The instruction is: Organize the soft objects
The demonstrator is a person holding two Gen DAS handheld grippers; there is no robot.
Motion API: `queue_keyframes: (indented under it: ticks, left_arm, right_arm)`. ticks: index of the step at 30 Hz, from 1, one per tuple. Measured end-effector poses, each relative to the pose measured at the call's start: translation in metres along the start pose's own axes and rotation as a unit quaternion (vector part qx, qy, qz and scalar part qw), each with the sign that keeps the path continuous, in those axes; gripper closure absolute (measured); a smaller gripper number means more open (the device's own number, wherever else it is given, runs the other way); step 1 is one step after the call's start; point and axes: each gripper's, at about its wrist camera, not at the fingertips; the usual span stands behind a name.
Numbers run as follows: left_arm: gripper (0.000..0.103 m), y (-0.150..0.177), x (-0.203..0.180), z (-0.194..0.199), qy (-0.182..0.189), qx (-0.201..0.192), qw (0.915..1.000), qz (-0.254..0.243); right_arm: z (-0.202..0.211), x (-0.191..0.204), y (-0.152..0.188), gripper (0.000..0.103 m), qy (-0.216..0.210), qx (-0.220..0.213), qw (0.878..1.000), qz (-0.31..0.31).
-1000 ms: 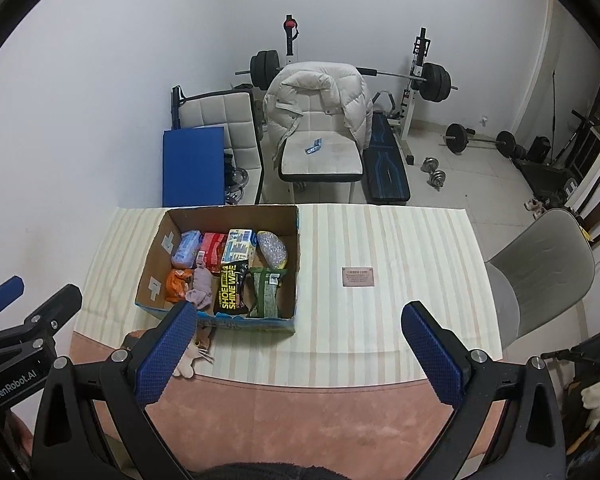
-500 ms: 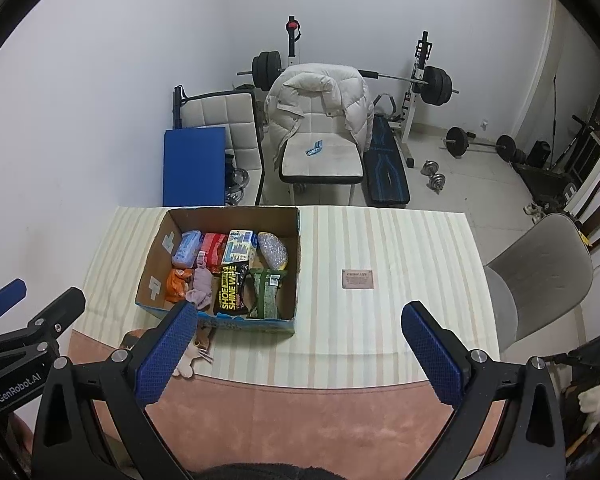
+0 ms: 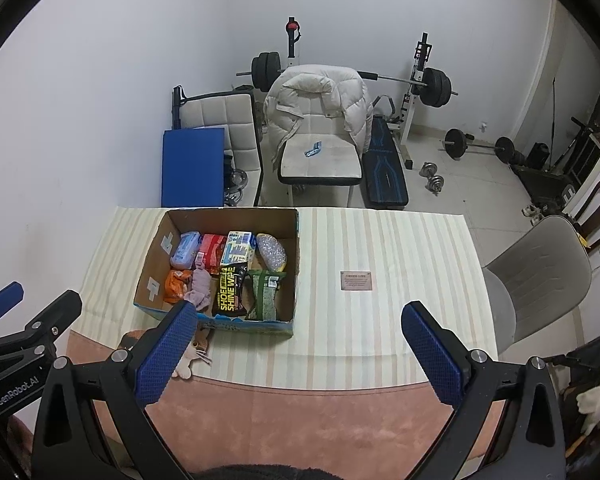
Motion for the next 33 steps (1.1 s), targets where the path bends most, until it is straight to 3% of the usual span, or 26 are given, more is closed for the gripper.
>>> queue_keyframes:
  ticks: [33]
  left_arm:
    - [0.000,0.000,-0.007,-0.001,0.002,-0.001,1.0000,0.005]
  right_arm:
    - [0.000,-0.014,0.005,0.000,0.020,-0.004,1.000,-0.002]
Point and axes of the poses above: each gripper's, at about its wrist camera, not at the fingertips, and z roughly against the way its jaws point, x to its left, y to its underside, and after that the axes turned 14 degrees about y, right-handed
